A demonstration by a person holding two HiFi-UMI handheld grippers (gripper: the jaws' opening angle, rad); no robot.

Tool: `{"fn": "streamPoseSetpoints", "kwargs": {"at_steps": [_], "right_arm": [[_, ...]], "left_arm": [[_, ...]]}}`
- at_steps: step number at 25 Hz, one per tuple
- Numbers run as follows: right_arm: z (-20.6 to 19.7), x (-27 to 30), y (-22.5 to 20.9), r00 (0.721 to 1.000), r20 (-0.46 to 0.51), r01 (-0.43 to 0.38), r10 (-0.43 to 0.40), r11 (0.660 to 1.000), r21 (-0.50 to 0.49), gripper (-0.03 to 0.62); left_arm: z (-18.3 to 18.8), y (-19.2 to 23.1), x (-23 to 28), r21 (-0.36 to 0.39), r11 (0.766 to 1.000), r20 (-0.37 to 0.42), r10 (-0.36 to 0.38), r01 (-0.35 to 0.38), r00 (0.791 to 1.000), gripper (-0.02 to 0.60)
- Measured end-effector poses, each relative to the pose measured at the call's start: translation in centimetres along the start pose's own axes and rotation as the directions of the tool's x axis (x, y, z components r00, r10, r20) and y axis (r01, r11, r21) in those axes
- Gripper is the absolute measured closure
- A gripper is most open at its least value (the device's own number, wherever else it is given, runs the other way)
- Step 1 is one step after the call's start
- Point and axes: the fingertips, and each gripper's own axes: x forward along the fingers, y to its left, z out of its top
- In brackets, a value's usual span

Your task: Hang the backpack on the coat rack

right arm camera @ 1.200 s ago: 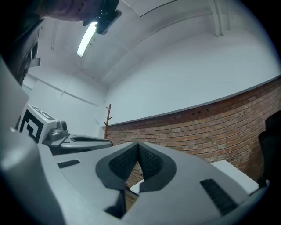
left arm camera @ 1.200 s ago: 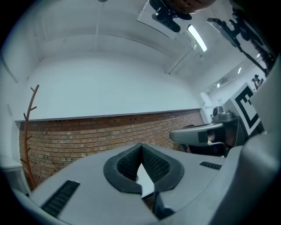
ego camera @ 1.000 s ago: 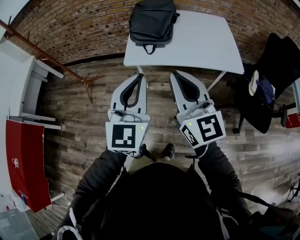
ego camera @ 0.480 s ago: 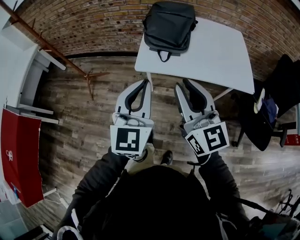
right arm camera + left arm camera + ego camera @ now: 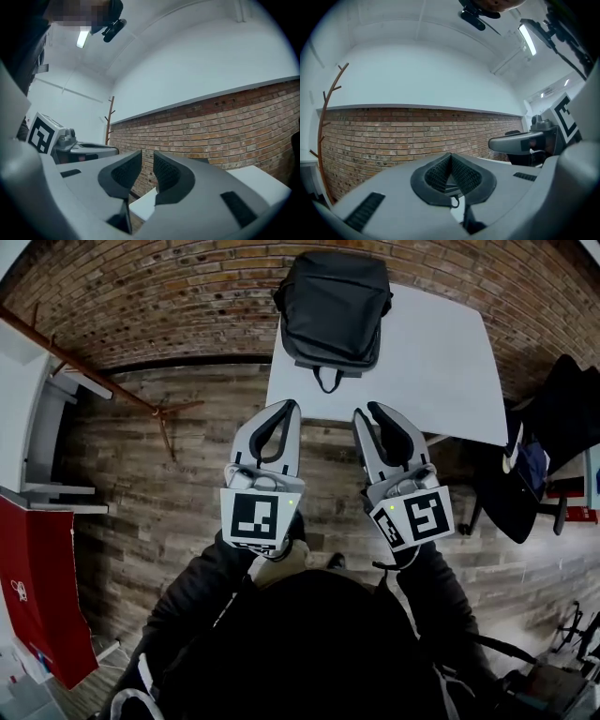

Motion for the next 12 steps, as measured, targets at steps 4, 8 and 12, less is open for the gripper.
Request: {"fn": "streamPoseSetpoints", "kwargs": {"at_steps": [4,8,12], "right_arm": [[0.4,2.0,-1.4,0.999,-0.003,0.042,-0.042,0.999,-0.016,0.513],[0.2,3.8,-1.9,0.997,-0.014,0.080,-0.080,0.996,-0.029,0.513],[-0.2,4.8,-2.4,0.995,-0.024,0.101,-0.102,0.994,-0.036,0.513]], "left_arm": [[-0.7,1.0,1.5,0.010,0.999,-0.007,-0.043,0.043,0.999,0.572],[-1.7,2.0,2.4,0.022,0.996,-0.025,-0.091,0.091,0.996,0.572],[-2.1,2.4,3.5,0.001,0.994,-0.023,-0.113,0.113,0.993,0.572]]}}
